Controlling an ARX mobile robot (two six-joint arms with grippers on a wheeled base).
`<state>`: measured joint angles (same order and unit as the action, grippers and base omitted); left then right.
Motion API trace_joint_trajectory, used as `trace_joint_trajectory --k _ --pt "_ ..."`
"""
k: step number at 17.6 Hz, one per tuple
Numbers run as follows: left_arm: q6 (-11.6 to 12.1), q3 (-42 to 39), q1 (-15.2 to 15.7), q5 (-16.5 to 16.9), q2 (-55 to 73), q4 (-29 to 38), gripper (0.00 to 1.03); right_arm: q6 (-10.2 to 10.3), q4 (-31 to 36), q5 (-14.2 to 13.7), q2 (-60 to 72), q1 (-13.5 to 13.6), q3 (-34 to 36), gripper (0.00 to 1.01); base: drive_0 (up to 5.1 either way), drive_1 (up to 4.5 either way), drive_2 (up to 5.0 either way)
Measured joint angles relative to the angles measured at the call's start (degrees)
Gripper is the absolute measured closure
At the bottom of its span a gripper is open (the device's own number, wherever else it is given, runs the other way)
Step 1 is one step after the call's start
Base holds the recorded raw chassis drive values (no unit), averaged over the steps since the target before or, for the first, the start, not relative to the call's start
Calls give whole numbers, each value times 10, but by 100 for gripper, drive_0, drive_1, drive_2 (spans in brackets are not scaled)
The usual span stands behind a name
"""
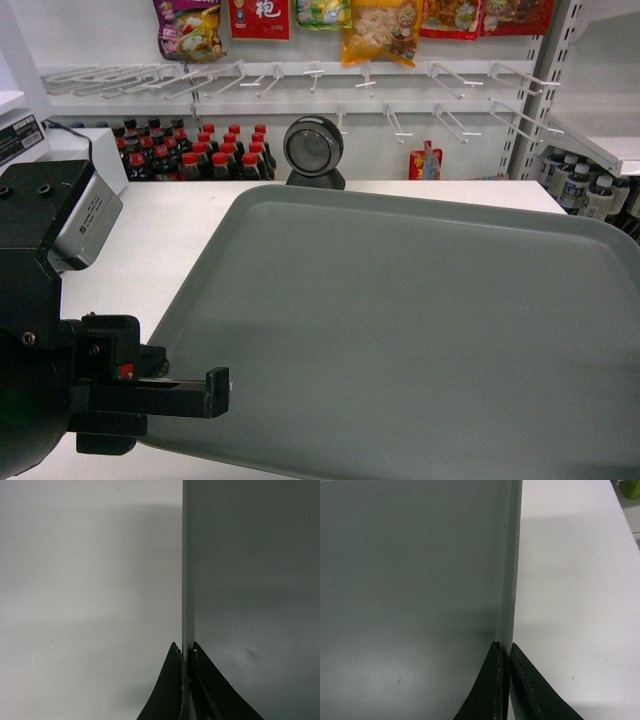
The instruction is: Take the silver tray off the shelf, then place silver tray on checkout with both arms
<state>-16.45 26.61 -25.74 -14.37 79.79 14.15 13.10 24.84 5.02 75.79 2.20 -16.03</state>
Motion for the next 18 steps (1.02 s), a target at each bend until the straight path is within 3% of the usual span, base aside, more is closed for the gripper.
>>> trace_joint_trajectory --k 1,2,3,5,7,8,10,15,16,18 --pt "-5 2 -1 -5 0 -9 100 -3 2 3 0 0 0 98 0 0 0" --pt "-45 30 -8 -63 20 -69 100 -39 29 48 23 -3 -8 98 0 0 0" --pt "-93 41 3 -69 49 -64 100 -73 45 75 74 -3 -41 98 0 0 0" --pt "-118 46 45 -34 94 -26 100 -96 73 106 167 2 -106 98 0 0 0" --pt "-116 48 81 -4 141 26 100 -108 115 117 250 13 -158 98 0 0 0" --pt "-104 51 105 28 180 60 100 -118 129 120 305 20 -190 98 0 0 0" --pt "-85 57 132 73 265 103 100 -122 80 129 445 21 -283 98 0 0 0" --pt "-84 84 127 52 317 118 100 -129 98 109 488 28 -319 98 0 0 0" --pt "-86 88 126 50 320 116 100 -142 108 101 490 30 -319 92 0 0 0" --pt "-89 90 125 25 321 121 83 -160 122 87 491 31 -317 73 0 0 0"
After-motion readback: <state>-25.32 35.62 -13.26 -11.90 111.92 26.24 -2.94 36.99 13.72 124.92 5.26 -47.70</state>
